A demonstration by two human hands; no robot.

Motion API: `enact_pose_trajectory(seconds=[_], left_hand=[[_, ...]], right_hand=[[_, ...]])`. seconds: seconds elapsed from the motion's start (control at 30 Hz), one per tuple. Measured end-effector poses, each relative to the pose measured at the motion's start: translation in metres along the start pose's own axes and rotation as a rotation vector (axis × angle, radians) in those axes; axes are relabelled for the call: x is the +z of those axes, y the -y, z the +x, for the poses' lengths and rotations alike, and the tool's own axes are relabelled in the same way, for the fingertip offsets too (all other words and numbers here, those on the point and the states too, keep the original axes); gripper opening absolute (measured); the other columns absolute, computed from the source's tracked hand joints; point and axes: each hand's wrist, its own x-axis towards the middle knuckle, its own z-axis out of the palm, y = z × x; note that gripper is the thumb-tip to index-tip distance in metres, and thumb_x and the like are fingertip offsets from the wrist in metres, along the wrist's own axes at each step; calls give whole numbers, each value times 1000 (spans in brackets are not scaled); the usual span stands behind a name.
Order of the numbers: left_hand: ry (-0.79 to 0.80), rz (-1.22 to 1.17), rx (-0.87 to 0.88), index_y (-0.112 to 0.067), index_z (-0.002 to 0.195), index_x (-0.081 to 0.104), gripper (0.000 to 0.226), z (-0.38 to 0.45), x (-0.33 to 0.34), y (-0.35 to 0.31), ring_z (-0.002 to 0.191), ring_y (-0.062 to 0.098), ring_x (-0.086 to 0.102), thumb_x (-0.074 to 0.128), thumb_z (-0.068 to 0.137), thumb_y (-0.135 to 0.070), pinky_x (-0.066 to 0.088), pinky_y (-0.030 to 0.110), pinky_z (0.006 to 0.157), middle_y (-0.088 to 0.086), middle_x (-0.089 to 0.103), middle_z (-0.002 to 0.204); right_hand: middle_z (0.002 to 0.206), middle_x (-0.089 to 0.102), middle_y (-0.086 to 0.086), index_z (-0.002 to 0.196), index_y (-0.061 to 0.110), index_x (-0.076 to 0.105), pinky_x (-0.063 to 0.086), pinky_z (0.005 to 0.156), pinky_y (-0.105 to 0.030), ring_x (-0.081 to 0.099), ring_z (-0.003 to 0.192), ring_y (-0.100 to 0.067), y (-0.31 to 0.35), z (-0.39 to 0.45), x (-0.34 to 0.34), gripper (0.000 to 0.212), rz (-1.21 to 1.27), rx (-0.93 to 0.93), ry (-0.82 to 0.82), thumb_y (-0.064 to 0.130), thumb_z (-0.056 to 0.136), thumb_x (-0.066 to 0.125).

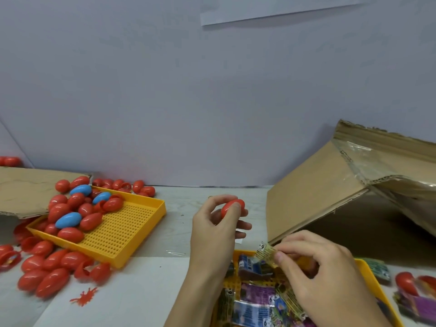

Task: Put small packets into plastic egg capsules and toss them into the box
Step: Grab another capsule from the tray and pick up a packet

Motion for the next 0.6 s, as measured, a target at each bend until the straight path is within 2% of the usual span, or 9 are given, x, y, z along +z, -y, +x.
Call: enact_pose_trajectory(seconds=[0.1, 0.17, 0.27, 0.37, 0.47, 0.6], left_hand=[[28, -11, 0, -16, 92, 69, 8, 0, -1, 0, 70, 24, 71, 61, 93, -15, 56, 26, 59, 7, 74, 82], [49, -22, -18, -13, 90, 67, 14, 0, -1, 0, 63, 23, 68, 55, 94, -8, 54, 26, 57, 6, 72, 77], [87, -41, -73, -12, 85, 62, 19, 0, 0, -1, 56, 20, 58, 47, 93, -3, 48, 26, 51, 5, 62, 71], [168, 3, -78, -16, 77, 60, 7, -2, 0, -4, 51, 19, 49, 55, 81, -14, 40, 25, 46, 6, 57, 69], [267, 114, -62, -20, 73, 59, 5, -5, 0, -7, 50, 18, 44, 57, 73, -25, 36, 24, 45, 1, 56, 65], [347, 272, -13, -19, 69, 57, 28, -10, 1, -9, 43, 8, 43, 71, 81, -39, 38, 18, 45, -4, 51, 59]], right_hand=[[92, 59, 32, 74, 36, 73, 42, 64, -2, 52, 93, 11, 0, 0, 0, 13, 7, -15, -36, 25, 81, 72], [90, 61, 35, 76, 42, 70, 42, 66, -1, 53, 94, 13, -1, 0, 0, 17, 27, -12, -37, 26, 82, 70], [78, 62, 37, 76, 52, 64, 43, 60, -3, 55, 89, 12, -2, -2, 2, 23, 21, 26, -80, 30, 82, 69], [68, 64, 33, 78, 48, 64, 43, 56, -3, 57, 81, 14, -2, -2, 3, 27, 42, 10, -120, 22, 82, 71], [62, 66, 26, 75, 42, 67, 45, 54, -9, 61, 68, 4, -1, -2, 4, 25, 40, 10, -170, 18, 82, 71], [61, 66, 23, 70, 39, 68, 46, 56, -12, 62, 66, 1, -1, -2, 3, 23, 79, 25, -237, 20, 81, 71]])
